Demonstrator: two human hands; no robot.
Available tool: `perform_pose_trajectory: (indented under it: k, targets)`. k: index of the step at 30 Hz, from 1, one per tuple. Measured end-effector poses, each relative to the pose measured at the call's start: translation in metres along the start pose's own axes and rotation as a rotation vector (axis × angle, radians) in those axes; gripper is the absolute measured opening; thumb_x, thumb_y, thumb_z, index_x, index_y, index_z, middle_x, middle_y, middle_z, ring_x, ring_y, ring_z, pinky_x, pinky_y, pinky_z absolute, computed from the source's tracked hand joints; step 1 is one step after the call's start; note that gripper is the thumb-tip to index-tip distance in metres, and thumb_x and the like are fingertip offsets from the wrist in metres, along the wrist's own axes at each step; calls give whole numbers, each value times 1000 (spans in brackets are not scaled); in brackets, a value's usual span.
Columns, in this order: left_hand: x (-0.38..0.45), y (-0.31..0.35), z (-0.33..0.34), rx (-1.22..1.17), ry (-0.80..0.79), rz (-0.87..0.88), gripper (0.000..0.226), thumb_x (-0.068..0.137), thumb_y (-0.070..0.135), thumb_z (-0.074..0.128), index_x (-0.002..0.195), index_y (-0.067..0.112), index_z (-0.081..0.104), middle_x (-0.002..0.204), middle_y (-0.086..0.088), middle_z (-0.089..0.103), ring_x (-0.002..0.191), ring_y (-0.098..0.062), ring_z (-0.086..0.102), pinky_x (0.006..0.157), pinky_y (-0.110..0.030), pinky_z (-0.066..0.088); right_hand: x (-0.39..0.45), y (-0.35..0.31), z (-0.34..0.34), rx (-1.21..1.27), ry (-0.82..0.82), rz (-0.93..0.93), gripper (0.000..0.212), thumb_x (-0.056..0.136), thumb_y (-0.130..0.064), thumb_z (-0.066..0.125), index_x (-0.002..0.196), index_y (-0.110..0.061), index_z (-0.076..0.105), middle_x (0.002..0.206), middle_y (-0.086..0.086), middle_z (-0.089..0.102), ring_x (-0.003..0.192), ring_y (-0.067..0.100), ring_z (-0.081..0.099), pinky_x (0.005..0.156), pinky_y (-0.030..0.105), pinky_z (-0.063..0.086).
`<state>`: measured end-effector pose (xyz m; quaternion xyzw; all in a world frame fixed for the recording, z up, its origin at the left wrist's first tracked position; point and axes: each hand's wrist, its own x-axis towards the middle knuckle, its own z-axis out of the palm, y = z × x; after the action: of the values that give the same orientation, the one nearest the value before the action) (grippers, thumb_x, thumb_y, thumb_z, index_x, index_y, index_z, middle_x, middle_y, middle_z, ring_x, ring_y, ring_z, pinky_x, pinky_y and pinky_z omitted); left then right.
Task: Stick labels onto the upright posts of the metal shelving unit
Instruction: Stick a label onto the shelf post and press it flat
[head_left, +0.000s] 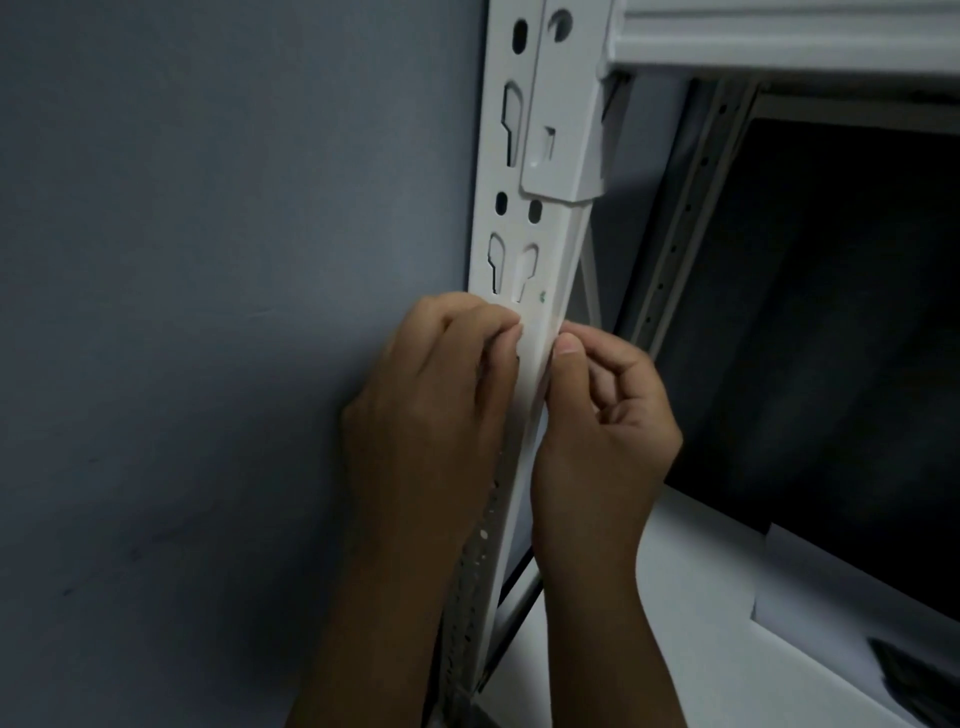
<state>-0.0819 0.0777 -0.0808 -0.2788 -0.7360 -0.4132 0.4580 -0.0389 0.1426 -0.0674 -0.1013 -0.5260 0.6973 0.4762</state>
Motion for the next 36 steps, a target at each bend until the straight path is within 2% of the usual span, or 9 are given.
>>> perform_pose_trajectory:
  k: [5, 7, 13, 19, 26, 29, 31, 36]
  targets:
    - [3, 3, 4, 17, 23, -20, 17, 90, 18, 55, 90, 5, 66, 95, -9, 63, 74, -17, 62, 62, -26, 52, 0, 1, 0, -9, -6, -3, 13, 90, -4, 61, 88, -16, 67, 78, -6, 71, 71, -3, 67, 61, 6, 48]
    - [2, 3, 7, -5, 42, -14, 16, 89, 17, 56, 88, 5, 65, 93, -9, 63, 73, -16, 60, 62, -22, 50, 0, 1, -1, 0, -8, 1, 14, 90, -3, 60, 87, -16, 66, 74, -9, 71, 70, -4, 67, 62, 6, 48]
    - [2, 7, 11, 84, 92, -14, 14, 87, 17, 56, 82, 7, 64, 88, -7, 62, 66, -15, 57, 63, -21, 43, 0, 0, 1, -18, -13, -17, 15, 90, -2, 59, 86, -16, 65, 70, -17, 69, 69, -4, 67, 61, 6, 48]
    - [4, 8, 10, 105, 92, -11, 10, 86, 15, 57, 80, 9, 62, 88, -6, 61, 68, -16, 56, 59, -27, 43, -1, -1, 2, -10, -4, -14, 15, 90, -1, 59, 86, -15, 65, 68, -19, 69, 68, -5, 67, 59, 5, 47]
    - [8, 11, 6, 70, 37, -54, 7, 82, 17, 56, 78, 12, 60, 87, -4, 60, 65, -16, 56, 61, -27, 41, -1, 0, 3, 4, 7, -4, 15, 90, -2, 60, 85, -15, 66, 74, -12, 72, 70, -3, 68, 61, 6, 48]
    - [11, 13, 4, 79, 17, -92, 5, 80, 18, 57, 77, 14, 60, 86, -2, 61, 65, -13, 56, 45, -16, 32, -2, -1, 3, 0, 14, 4, 15, 90, -3, 60, 86, -16, 66, 83, -7, 72, 72, -1, 69, 63, 7, 49]
    - [12, 13, 3, 68, 8, -107, 4, 79, 18, 57, 76, 15, 59, 86, 0, 60, 65, -12, 55, 47, -10, 30, -2, -1, 3, -13, 14, 6, 15, 90, -3, 60, 87, -16, 66, 83, -7, 72, 74, 0, 69, 63, 8, 49]
    - [8, 9, 5, 46, 22, -98, 4, 79, 17, 58, 77, 14, 59, 87, -1, 61, 65, -12, 54, 52, -12, 35, -3, 0, 3, -13, 22, 10, 14, 91, -3, 59, 88, -15, 66, 85, -6, 72, 74, 0, 70, 63, 8, 50]
